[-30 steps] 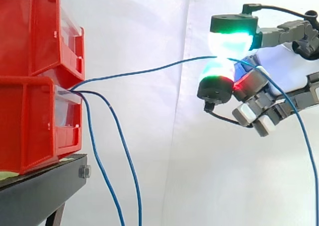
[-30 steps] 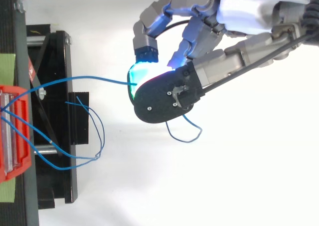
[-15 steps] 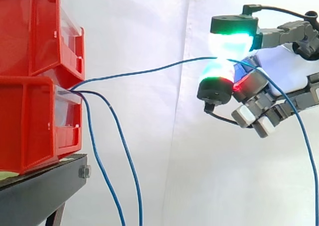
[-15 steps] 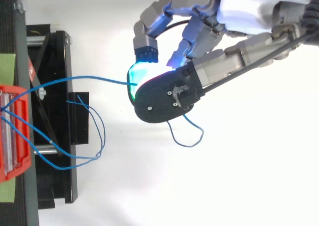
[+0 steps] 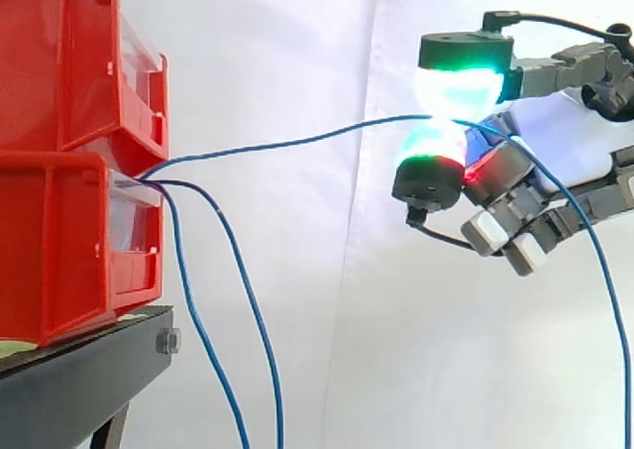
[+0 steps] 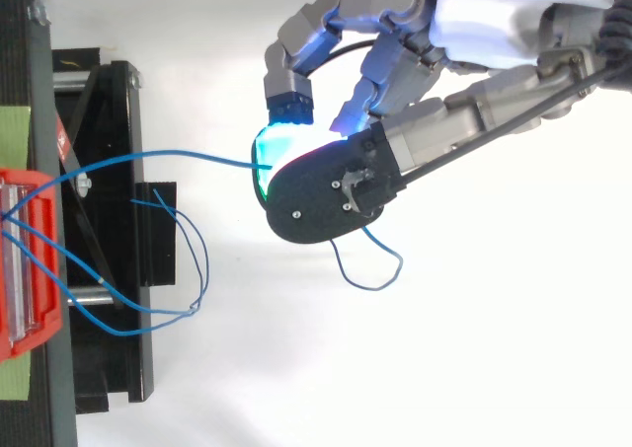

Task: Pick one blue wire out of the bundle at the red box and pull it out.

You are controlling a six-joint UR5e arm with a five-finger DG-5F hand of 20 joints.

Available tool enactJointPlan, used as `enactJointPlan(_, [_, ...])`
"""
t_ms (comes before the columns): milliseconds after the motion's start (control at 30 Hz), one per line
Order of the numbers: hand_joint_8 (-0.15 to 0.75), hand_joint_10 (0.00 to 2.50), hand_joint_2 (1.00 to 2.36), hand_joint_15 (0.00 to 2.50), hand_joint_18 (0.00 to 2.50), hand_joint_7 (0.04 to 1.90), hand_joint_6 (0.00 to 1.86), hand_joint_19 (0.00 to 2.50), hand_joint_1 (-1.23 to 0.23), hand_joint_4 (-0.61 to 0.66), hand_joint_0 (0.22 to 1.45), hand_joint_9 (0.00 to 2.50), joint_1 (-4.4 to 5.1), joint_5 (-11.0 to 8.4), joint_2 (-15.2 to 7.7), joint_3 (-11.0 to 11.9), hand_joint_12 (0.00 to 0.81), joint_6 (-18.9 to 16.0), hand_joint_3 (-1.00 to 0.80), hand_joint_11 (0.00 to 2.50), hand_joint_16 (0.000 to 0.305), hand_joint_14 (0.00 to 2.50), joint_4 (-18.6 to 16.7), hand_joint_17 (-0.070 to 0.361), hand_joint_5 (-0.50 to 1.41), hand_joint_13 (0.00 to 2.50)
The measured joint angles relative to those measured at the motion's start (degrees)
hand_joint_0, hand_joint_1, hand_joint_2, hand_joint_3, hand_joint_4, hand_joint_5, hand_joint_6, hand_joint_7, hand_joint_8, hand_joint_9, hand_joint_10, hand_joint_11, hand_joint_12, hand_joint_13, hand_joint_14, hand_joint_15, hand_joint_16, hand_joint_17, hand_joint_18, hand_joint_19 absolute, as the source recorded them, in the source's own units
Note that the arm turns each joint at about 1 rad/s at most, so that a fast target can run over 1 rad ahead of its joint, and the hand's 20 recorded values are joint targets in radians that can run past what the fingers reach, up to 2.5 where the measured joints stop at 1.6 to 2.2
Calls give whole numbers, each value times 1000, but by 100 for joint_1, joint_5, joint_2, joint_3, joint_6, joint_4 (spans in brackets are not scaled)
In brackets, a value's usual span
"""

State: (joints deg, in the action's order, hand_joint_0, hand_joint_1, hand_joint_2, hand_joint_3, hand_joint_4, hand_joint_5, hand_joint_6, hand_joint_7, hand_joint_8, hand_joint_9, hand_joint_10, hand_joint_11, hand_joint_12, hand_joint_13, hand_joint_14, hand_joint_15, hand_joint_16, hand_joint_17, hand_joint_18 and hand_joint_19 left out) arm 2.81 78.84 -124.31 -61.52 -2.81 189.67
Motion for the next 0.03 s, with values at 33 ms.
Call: enactJointPlan(33, [426,0,1014,480,915,1062,934,514,-767,209,641,1065,0,0,-1,-3,429,0,-171,1102,50,11,0,112,-117,945])
